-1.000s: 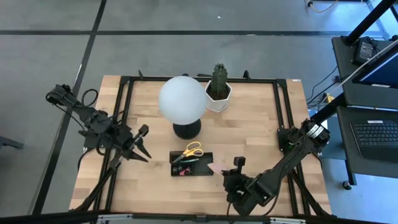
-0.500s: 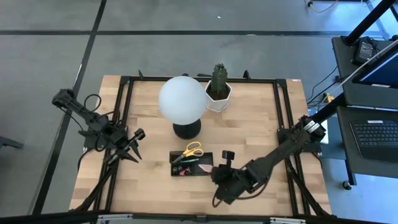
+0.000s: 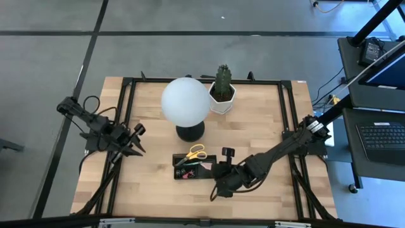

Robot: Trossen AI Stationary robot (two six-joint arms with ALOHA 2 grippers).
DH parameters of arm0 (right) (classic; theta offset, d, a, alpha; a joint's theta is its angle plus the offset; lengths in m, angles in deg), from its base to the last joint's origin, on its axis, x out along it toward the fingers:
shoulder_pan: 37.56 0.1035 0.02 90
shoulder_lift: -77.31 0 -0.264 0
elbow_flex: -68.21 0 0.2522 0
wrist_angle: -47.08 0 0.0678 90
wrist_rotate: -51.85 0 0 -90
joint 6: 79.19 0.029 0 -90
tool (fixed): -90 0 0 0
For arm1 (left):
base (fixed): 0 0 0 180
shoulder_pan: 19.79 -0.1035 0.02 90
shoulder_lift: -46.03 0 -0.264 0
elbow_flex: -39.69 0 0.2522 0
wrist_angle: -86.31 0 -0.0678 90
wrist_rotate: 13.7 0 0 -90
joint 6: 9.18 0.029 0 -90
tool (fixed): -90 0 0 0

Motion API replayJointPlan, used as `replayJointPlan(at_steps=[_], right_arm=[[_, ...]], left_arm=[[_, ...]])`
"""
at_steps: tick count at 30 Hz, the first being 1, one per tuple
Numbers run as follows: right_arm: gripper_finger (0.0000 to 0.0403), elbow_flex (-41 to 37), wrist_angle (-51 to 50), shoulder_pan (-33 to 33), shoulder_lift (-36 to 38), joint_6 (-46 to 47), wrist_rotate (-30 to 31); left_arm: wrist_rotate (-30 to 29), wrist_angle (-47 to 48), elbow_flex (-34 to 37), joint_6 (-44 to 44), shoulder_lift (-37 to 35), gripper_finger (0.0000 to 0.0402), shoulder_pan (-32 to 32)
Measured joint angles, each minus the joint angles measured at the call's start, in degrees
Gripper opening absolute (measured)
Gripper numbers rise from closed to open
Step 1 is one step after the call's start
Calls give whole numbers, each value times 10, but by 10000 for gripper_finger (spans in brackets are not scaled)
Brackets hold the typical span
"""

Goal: Pick and place office supplies into organizer
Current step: Put the pink sticky notes into the desk organizer

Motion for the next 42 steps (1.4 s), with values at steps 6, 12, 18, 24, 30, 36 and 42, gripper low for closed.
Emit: replayJointPlan(at_steps=[6, 12, 18, 24, 30, 36, 42], right_arm=[[9, 0, 0, -9, -15, -14, -15], [9, -1, 0, -10, -42, -37, -16], [9, -1, 2, -22, -45, -55, -14], [9, 0, 3, -41, -51, -75, -31], [9, -1, 3, -59, -62, -96, -44], [9, -1, 3, -70, -64, -103, -45], [9, 0, 3, -74, -70, -104, -46]], left_arm=[[-26, 35, 0, 14, -25, 64, -46], [0, 50, 0, 9, -34, 65, -111], [3, 66, 0, 12, -34, 67, -178], [32, 74, 0, 8, -34, 64, -221], [32, 71, 0, -18, -34, 63, -229], [32, 73, 0, -21, -34, 67, -229], [32, 83, 0, -41, -34, 66, -228]])
